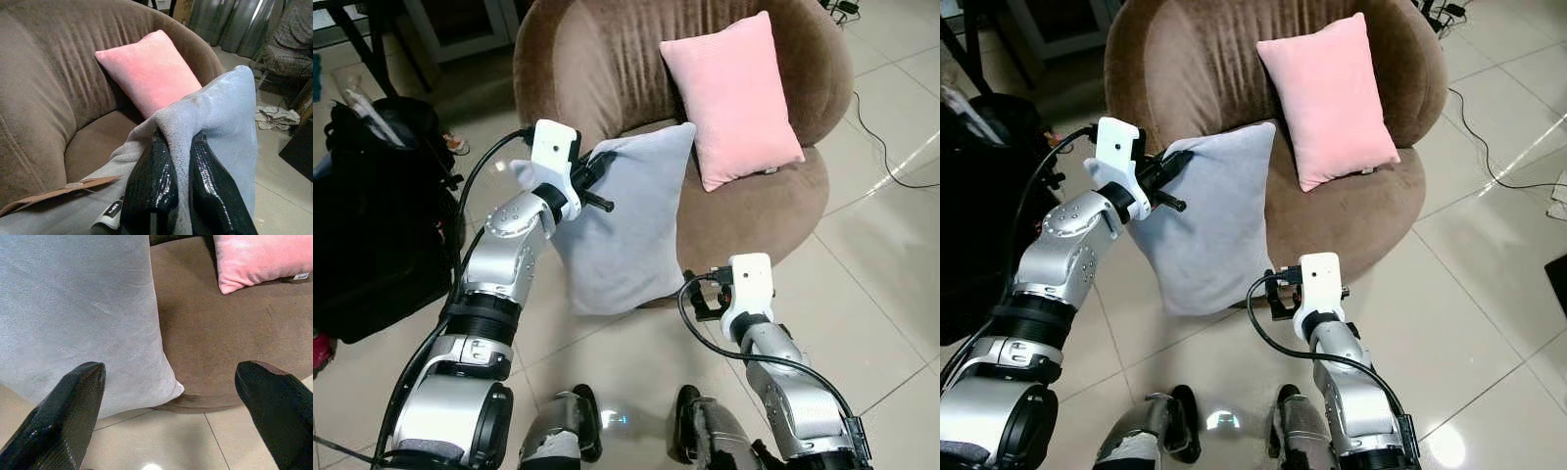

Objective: Move the pillow to the sofa from floor

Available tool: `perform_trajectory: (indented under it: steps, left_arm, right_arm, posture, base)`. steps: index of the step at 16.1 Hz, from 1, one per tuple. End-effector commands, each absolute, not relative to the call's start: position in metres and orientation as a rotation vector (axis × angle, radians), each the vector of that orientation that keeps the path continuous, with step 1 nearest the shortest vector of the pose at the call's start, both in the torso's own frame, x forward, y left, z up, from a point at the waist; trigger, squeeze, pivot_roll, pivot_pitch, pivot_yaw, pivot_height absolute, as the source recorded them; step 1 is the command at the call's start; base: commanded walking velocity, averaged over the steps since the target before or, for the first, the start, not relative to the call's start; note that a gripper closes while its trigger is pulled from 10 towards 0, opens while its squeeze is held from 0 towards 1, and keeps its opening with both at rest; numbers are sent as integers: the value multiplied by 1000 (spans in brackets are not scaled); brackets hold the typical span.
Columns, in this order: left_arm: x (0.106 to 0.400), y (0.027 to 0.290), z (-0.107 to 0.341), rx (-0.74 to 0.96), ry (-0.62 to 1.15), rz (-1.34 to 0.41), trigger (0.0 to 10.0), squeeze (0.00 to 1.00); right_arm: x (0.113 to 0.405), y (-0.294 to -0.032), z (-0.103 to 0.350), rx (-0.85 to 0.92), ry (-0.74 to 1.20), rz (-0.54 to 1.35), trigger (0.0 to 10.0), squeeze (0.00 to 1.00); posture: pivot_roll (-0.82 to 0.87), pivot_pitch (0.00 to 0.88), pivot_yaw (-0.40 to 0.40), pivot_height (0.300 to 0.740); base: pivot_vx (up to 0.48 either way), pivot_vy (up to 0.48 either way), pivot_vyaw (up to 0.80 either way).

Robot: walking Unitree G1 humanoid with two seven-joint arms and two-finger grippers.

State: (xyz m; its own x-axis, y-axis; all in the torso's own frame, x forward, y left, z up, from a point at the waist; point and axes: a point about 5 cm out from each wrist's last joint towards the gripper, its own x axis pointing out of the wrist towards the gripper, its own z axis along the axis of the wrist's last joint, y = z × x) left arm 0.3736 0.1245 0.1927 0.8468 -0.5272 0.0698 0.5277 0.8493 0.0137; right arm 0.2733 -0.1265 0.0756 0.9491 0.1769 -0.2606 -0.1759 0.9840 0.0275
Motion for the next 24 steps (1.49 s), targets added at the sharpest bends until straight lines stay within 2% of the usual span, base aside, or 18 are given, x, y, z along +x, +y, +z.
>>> perform_trajectory:
  steps: [1,6,9,12,16,21,24]
  left_arm:
    - [375,123,203,24,-121,-564,0,0]
    - [372,152,171,28,-42,-436,0,0]
    - [350,179,140,-26,6,-287,0,0]
    - [336,189,127,-38,25,-236,0,0]
    - [346,178,140,21,14,-312,0,0]
    - [358,164,161,44,-27,-365,0,0]
    - [362,145,155,27,-3,-418,0,0]
  right_arm:
    - [271,-129,67,0,296,165,10000,0]
    - [282,-129,72,-28,244,162,10000,0]
    - [295,-130,73,-31,220,205,10000,0]
    - [303,-129,75,-37,201,247,10000,0]
    - [303,-114,72,-18,184,264,10000,0]
    - [307,-131,86,-28,109,216,10000,0]
    - [314,-127,87,-50,98,217,10000,0]
  posture:
    - [-102,201,-6,740]
    - [-49,176,-49,740]
    - [65,157,-138,740]
    - [103,140,-149,740]
    - [84,112,-110,740]
    - [26,100,-78,740]
    - [-35,102,-40,740]
  base:
    - [0,0,0]
    - [0,0,0]
    - [0,0,0]
    - [0,0,0]
    - [0,0,0]
    - [0,0,0]
    - [0,0,0]
